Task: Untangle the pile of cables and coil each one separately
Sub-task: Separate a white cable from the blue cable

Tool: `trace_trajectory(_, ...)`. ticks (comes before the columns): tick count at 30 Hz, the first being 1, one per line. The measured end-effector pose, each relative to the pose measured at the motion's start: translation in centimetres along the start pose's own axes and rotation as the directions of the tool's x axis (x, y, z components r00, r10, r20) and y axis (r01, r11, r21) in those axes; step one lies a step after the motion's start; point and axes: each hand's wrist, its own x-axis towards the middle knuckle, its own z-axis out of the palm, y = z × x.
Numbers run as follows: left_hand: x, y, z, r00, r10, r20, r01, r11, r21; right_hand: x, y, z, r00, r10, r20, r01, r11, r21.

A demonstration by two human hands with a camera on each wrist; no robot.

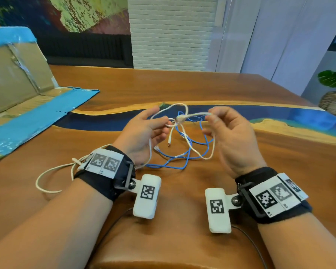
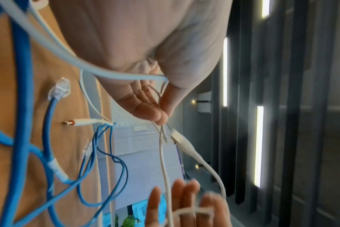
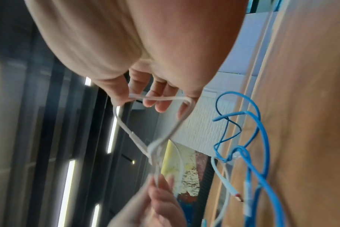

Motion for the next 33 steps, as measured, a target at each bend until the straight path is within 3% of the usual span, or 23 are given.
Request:
trace_trajectory(2, 0.4, 0.3, -0.7, 0.999, 0.01, -0.052, -0.011, 1.0, -0.009, 0.4, -1.0, -0.6, 0.997, 0.028, -0.071, -0.01, 0.97, 0.243)
trace_trajectory(4, 0.3, 0.4, -0.8, 0.999, 0.03, -0.038, -0.029, 1.0, 0.004, 0.6, -1.4, -1.1, 0.987, 0.097, -0.132, -0.056, 0.956, 0.287)
trace_trajectory(8, -0.7, 0.4, 0.3, 0.995, 0.047, 0.083, -0.047, 0.999, -0.004, 0.9, 0.0, -1.9, 0.954, 0.219, -0.206, -0.248, 0.96, -0.128)
trace_trajectory(11, -1.3, 0.5, 0.8, 0.984, 0.039, 0.175, -0.033, 0.999, -0.036, 0.6, 0.5, -2.0, 0.974, 0.199, -0.112, -0.227, 0.885, -0.406)
trace_trajectory(16, -1.7, 0.3, 1.0, 0.96, 0.055, 0.274, -0.075, 0.995, 0.063, 0.2, -0.1, -1.0, 0.972, 0.235, -0.017, -0.224, 0.9, -0.373)
trace_trajectory(18, -1.8, -0.1, 1.1, 0.957, 0.066, 0.282, -0.111, 0.983, 0.148, -0.1, -0.9, -0.6, 0.953, 0.301, -0.002, -0.287, 0.906, -0.31)
trace_trajectory(21, -1.7, -0.5, 1.3, 0.963, 0.064, 0.261, -0.131, 0.959, 0.25, -0.4, -1.5, -0.7, 0.925, 0.367, 0.092, -0.363, 0.93, -0.066)
trace_trajectory(24, -1.4, -1.1, 1.3, 0.973, 0.015, 0.23, -0.092, 0.94, 0.329, -0.5, -0.9, -0.3, 0.966, 0.215, 0.146, -0.176, 0.954, -0.245)
trace_trajectory(26, -1.0, -1.4, 1.2, 0.984, 0.037, 0.176, -0.099, 0.929, 0.357, -0.3, -0.3, -0.3, 0.981, 0.156, 0.118, -0.117, 0.952, -0.283)
trace_trajectory(30, 0.1, -0.3, 0.3, 0.992, 0.127, 0.026, -0.129, 0.958, 0.256, 0.3, -0.5, -1.0, 0.983, 0.177, 0.057, -0.165, 0.971, -0.172)
trace_trajectory(33, -0.2, 0.7, 0.0, 0.988, 0.156, 0.013, -0.155, 0.965, 0.21, -0.1, -0.8, -0.9, 0.973, 0.219, 0.07, -0.208, 0.968, -0.138)
